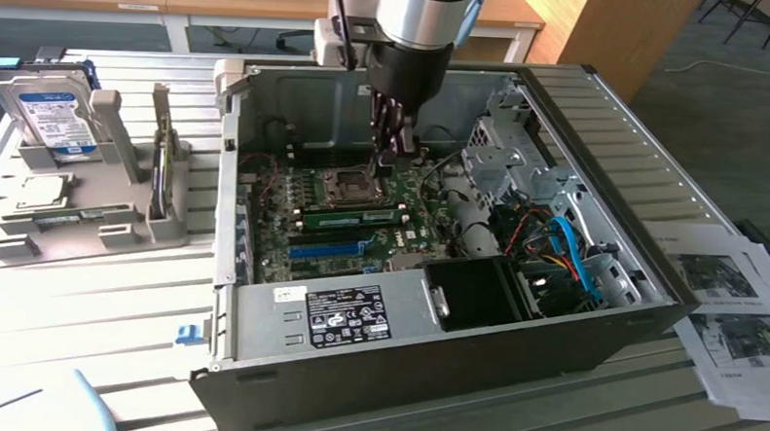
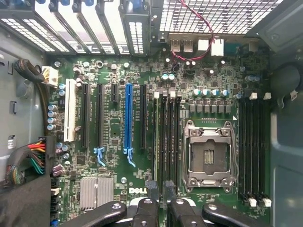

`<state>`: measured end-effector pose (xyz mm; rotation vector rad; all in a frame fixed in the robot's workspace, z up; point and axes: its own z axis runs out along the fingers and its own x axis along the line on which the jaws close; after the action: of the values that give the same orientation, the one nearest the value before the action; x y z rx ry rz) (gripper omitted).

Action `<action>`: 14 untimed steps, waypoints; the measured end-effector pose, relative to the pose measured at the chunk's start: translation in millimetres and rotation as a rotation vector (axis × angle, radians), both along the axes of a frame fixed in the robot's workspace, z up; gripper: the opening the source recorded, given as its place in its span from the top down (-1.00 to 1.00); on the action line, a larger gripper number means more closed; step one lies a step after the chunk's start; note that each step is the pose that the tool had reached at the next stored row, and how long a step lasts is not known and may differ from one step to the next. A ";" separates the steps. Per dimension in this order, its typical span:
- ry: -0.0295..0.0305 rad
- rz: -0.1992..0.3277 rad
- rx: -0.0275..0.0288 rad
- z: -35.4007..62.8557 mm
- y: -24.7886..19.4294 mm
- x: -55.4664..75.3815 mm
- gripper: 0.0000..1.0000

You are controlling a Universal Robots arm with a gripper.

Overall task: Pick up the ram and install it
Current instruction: 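Insert the ram into the slot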

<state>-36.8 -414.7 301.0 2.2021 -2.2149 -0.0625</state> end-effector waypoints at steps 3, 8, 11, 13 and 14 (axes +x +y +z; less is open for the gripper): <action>0.0001 0.000 -0.0002 1.7 0.0 -0.1 0.64; 0.0000 0.000 -0.0002 5.8 0.0 -0.1 0.64; 0.0000 0.000 -0.0001 8.1 0.0 0.0 0.64; 0.0000 0.000 -0.0002 10.0 0.0 0.0 0.64; 0.0000 0.000 -0.0002 10.9 0.0 0.0 0.64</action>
<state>-36.8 -414.7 311.9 2.2020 -2.2149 -0.0624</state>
